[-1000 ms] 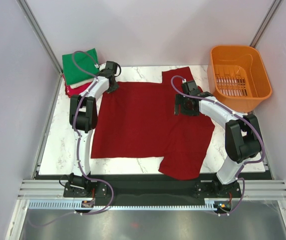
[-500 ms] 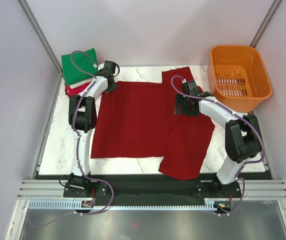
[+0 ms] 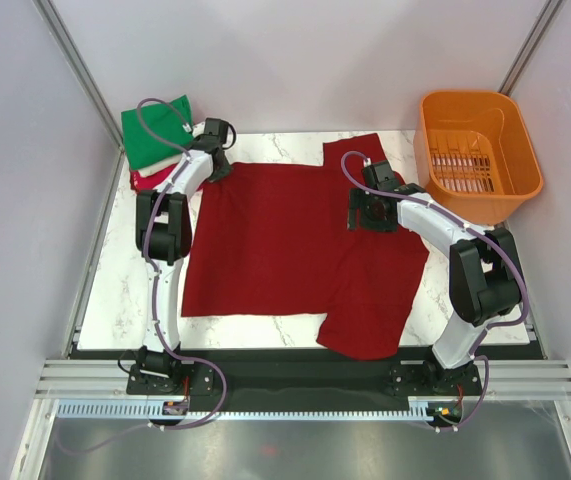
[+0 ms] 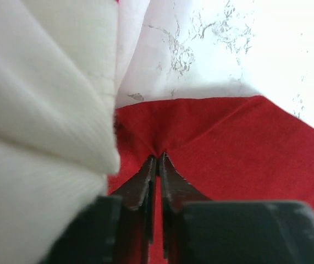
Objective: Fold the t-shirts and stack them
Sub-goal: Flatten the tshirt out
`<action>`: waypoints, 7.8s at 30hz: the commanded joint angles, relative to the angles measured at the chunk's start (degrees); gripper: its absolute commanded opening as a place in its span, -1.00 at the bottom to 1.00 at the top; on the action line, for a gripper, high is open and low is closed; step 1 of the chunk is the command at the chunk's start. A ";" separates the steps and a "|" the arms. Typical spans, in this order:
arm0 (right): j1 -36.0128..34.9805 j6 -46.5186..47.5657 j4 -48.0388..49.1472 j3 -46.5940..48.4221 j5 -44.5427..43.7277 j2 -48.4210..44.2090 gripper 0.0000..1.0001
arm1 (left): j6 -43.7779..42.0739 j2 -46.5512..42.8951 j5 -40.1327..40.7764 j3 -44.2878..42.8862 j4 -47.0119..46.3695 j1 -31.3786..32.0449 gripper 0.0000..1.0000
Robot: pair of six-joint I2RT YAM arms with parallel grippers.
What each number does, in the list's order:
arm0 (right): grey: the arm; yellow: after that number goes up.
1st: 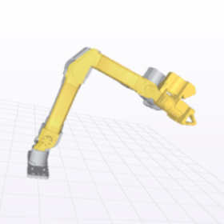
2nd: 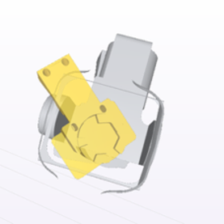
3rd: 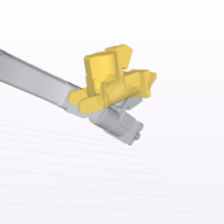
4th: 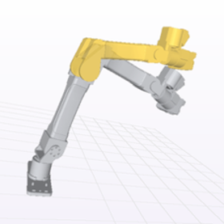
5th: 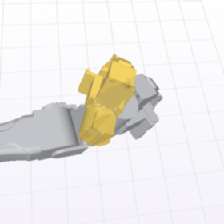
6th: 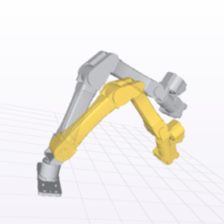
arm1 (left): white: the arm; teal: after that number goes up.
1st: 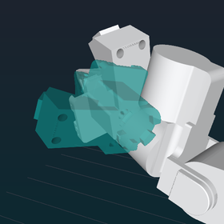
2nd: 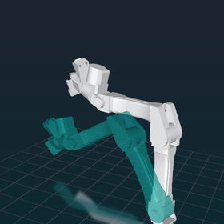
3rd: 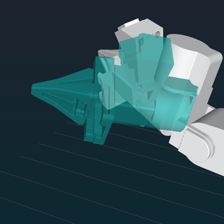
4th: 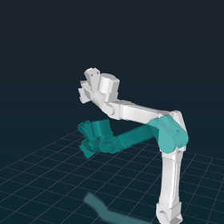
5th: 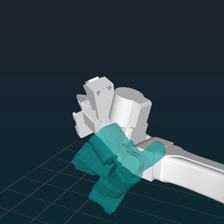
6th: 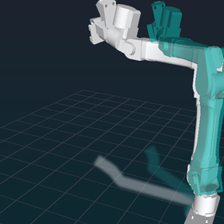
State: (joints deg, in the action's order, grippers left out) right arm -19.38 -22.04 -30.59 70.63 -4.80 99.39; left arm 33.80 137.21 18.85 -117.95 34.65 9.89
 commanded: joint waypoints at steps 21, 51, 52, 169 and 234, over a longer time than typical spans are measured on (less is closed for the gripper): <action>-0.05 0.33 1.15 1.00 0.84 1.15 0.59 | -6.02 1.41 7.26 -22.50 -4.41 -1.98 0.99; -2.42 -8.20 -2.46 -9.01 -11.74 -27.84 0.64 | 6.36 -73.71 -17.44 63.79 5.13 4.15 0.98; -2.42 -7.93 -2.02 -9.63 -10.94 -28.81 0.64 | 7.50 -74.88 -16.58 65.20 8.64 5.04 0.97; -6.54 -15.21 -10.52 -32.21 6.65 -36.73 0.62 | 5.05 -87.28 -25.18 81.03 -3.01 -6.02 -0.95; -34.24 -41.67 -34.32 -24.50 -17.58 -59.65 -1.00 | 9.26 -99.14 -33.00 79.55 8.05 -5.41 -0.95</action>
State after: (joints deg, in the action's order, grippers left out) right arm -53.52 -58.87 -55.55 42.33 -15.49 43.77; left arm 41.54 40.51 -12.38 -35.48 38.20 4.27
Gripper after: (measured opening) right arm 0.022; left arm 0.033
